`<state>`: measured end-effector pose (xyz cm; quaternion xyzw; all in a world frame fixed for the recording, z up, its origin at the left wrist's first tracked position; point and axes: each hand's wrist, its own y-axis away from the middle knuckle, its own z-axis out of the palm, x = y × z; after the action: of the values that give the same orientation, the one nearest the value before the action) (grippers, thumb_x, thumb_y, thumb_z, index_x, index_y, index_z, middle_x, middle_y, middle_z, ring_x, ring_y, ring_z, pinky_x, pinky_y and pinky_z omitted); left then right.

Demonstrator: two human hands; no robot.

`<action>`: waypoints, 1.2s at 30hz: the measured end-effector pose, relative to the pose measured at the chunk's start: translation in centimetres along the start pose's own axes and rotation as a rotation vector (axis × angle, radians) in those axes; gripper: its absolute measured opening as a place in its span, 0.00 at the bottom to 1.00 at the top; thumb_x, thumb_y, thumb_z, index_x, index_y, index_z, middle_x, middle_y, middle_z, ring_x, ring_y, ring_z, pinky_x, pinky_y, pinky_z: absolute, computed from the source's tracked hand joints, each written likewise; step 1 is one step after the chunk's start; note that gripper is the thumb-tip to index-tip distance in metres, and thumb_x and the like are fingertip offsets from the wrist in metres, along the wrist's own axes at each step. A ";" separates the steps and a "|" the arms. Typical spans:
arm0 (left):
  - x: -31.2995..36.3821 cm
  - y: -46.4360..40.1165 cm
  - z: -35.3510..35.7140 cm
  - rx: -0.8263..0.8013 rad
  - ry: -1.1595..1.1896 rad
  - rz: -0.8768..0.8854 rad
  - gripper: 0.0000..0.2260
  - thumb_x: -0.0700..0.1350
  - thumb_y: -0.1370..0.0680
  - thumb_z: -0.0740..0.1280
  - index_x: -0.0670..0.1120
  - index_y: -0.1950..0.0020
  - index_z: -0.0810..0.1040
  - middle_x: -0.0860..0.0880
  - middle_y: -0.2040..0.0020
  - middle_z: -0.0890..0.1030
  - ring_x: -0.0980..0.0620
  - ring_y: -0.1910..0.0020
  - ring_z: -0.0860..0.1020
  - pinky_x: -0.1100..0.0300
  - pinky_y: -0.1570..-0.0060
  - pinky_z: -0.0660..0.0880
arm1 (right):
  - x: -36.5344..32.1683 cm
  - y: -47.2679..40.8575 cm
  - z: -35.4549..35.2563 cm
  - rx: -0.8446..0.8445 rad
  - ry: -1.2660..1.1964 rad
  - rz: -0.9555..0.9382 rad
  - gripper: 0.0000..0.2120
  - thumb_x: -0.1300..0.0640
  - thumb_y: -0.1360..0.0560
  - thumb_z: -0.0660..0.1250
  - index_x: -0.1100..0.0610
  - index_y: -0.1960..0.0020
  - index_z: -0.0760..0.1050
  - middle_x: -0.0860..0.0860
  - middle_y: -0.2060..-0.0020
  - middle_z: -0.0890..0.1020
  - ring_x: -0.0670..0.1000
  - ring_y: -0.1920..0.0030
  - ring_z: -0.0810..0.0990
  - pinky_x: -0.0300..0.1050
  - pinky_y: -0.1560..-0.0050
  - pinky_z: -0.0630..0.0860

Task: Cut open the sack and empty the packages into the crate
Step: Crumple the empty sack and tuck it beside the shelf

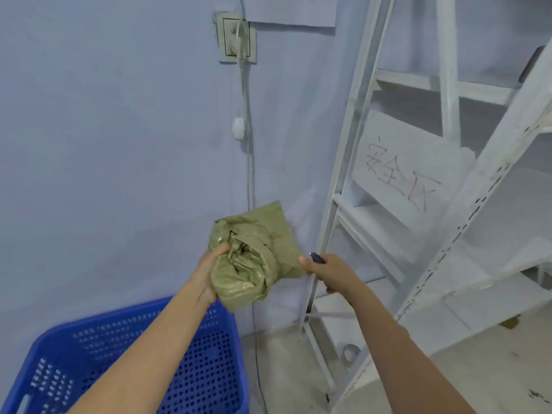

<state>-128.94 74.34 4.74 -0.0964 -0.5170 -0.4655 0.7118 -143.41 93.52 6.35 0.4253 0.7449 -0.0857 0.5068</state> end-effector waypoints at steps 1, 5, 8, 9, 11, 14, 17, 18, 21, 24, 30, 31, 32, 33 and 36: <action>0.2 -1.2 0.2 0.031 0.011 0.012 0.10 0.43 0.26 0.65 0.41 0.48 0.77 0.42 0.56 0.81 0.48 0.66 0.83 0.58 0.66 0.81 | 0.5 -1.5 -0.9 0.020 -0.053 -0.028 0.21 0.41 0.26 0.66 0.60 0.62 0.70 0.51 0.73 0.65 0.49 0.71 0.66 0.40 0.70 0.65; -0.8 -5.1 2.3 0.069 -0.059 0.006 0.04 0.37 0.29 0.64 0.42 0.63 0.77 0.45 0.71 0.78 0.52 0.76 0.78 0.64 0.73 0.76 | 1.0 -7.2 -2.7 0.111 -0.241 -0.071 0.15 0.54 0.24 0.67 0.61 0.65 0.72 0.56 0.75 0.71 0.50 0.73 0.68 0.34 0.77 0.66; -2.9 -7.8 3.6 0.045 -0.027 -0.098 0.15 0.38 0.26 0.63 0.42 0.72 0.81 0.45 0.74 0.80 0.50 0.77 0.79 0.63 0.74 0.77 | 2.2 -11.4 -3.2 0.178 -0.428 0.044 0.17 0.60 0.23 0.63 0.58 0.71 0.67 0.49 0.80 0.69 0.48 0.78 0.69 0.40 0.73 0.66; -3.5 -8.6 3.8 0.039 -0.014 -0.132 0.16 0.39 0.26 0.64 0.42 0.74 0.81 0.45 0.74 0.81 0.50 0.77 0.80 0.63 0.75 0.78 | 2.6 -12.6 -3.1 0.192 -0.494 0.072 0.16 0.60 0.23 0.62 0.57 0.70 0.67 0.51 0.77 0.71 0.50 0.74 0.71 0.43 0.68 0.69; -4.5 -10.2 4.4 0.023 -0.040 -0.184 0.09 0.43 0.36 0.73 0.41 0.75 0.82 0.45 0.75 0.81 0.50 0.77 0.80 0.62 0.75 0.78 | 3.3 -14.6 -2.5 0.144 -0.582 0.130 0.09 0.60 0.22 0.61 0.59 0.61 0.74 0.56 0.65 0.78 0.57 0.61 0.79 0.52 0.55 0.77; -6.5 -13.4 3.7 0.055 -0.029 -0.252 0.09 0.43 0.35 0.73 0.40 0.75 0.82 0.44 0.75 0.82 0.49 0.77 0.81 0.61 0.75 0.78 | 4.2 -16.6 -0.7 -0.049 -0.677 0.196 0.10 0.54 0.21 0.62 0.58 0.46 0.78 0.57 0.56 0.83 0.58 0.52 0.82 0.55 0.47 0.79; -9.0 -17.3 2.9 0.108 -0.015 -0.385 0.15 0.41 0.25 0.62 0.41 0.69 0.82 0.47 0.75 0.82 0.51 0.76 0.81 0.61 0.70 0.78 | 5.1 -17.7 1.1 -0.245 -0.508 0.142 0.14 0.44 0.25 0.65 0.51 0.46 0.79 0.53 0.50 0.84 0.53 0.49 0.82 0.50 0.42 0.77; -9.6 -18.1 2.8 0.117 -0.011 -0.424 0.18 0.41 0.22 0.59 0.40 0.67 0.82 0.45 0.73 0.83 0.50 0.74 0.82 0.60 0.67 0.78 | 5.6 -17.8 1.4 -0.287 -0.465 0.121 0.16 0.41 0.27 0.66 0.49 0.45 0.78 0.51 0.49 0.83 0.50 0.50 0.82 0.48 0.41 0.76; -12.1 -21.5 2.8 0.164 -0.062 -0.464 0.10 0.39 0.23 0.60 0.36 0.51 0.78 0.40 0.61 0.80 0.45 0.66 0.80 0.55 0.58 0.75 | 8.4 -19.5 2.7 -0.400 -0.414 0.106 0.35 0.30 0.45 0.73 0.45 0.43 0.75 0.45 0.47 0.83 0.47 0.45 0.81 0.44 0.40 0.76; -15.1 -24.9 2.9 0.154 -0.161 -0.434 0.06 0.35 0.23 0.59 0.39 0.50 0.74 0.42 0.58 0.75 0.48 0.65 0.77 0.58 0.61 0.75 | 11.3 -21.7 3.8 -0.440 -0.387 0.136 0.32 0.39 0.44 0.79 0.44 0.44 0.74 0.46 0.46 0.82 0.49 0.42 0.80 0.48 0.36 0.75; -21.2 -29.9 3.2 0.185 -0.262 -0.513 0.17 0.45 0.33 0.69 0.39 0.47 0.76 0.43 0.51 0.75 0.46 0.49 0.72 0.57 0.54 0.73 | 18.5 -23.4 6.6 -0.251 -0.564 0.219 0.26 0.60 0.36 0.78 0.54 0.40 0.75 0.53 0.46 0.83 0.53 0.44 0.82 0.44 0.47 0.80; -22.5 -30.9 3.2 0.157 -0.251 -0.519 0.21 0.47 0.39 0.71 0.39 0.50 0.77 0.43 0.52 0.77 0.47 0.49 0.73 0.57 0.56 0.72 | 19.9 -23.8 7.0 -0.210 -0.593 0.261 0.25 0.61 0.35 0.77 0.55 0.40 0.75 0.54 0.47 0.83 0.54 0.45 0.83 0.43 0.49 0.81; -24.0 -31.7 3.0 0.140 -0.233 -0.534 0.28 0.51 0.43 0.73 0.40 0.47 0.77 0.43 0.50 0.78 0.48 0.49 0.75 0.57 0.55 0.73 | 21.1 -24.5 7.2 -0.183 -0.609 0.306 0.24 0.62 0.35 0.77 0.56 0.41 0.76 0.55 0.47 0.84 0.55 0.47 0.83 0.44 0.49 0.81; -25.6 -32.5 2.6 0.130 -0.223 -0.555 0.38 0.57 0.45 0.75 0.40 0.39 0.75 0.43 0.46 0.78 0.48 0.49 0.77 0.58 0.52 0.74 | 22.5 -25.3 7.3 -0.169 -0.616 0.351 0.24 0.62 0.36 0.77 0.56 0.41 0.76 0.56 0.47 0.84 0.55 0.47 0.83 0.48 0.48 0.81; -28.3 -33.2 1.7 0.038 -0.246 -0.561 0.49 0.70 0.42 0.71 0.47 0.28 0.64 0.46 0.36 0.76 0.50 0.40 0.77 0.57 0.43 0.74 | 26.8 -28.7 7.2 -0.091 -0.626 0.450 0.19 0.62 0.33 0.74 0.58 0.43 0.78 0.58 0.48 0.84 0.58 0.47 0.82 0.52 0.47 0.79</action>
<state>-156.28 73.12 -29.28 0.0080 -0.6145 -0.6190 0.4890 -162.55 86.24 -27.97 0.5084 0.4454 -0.0651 0.7341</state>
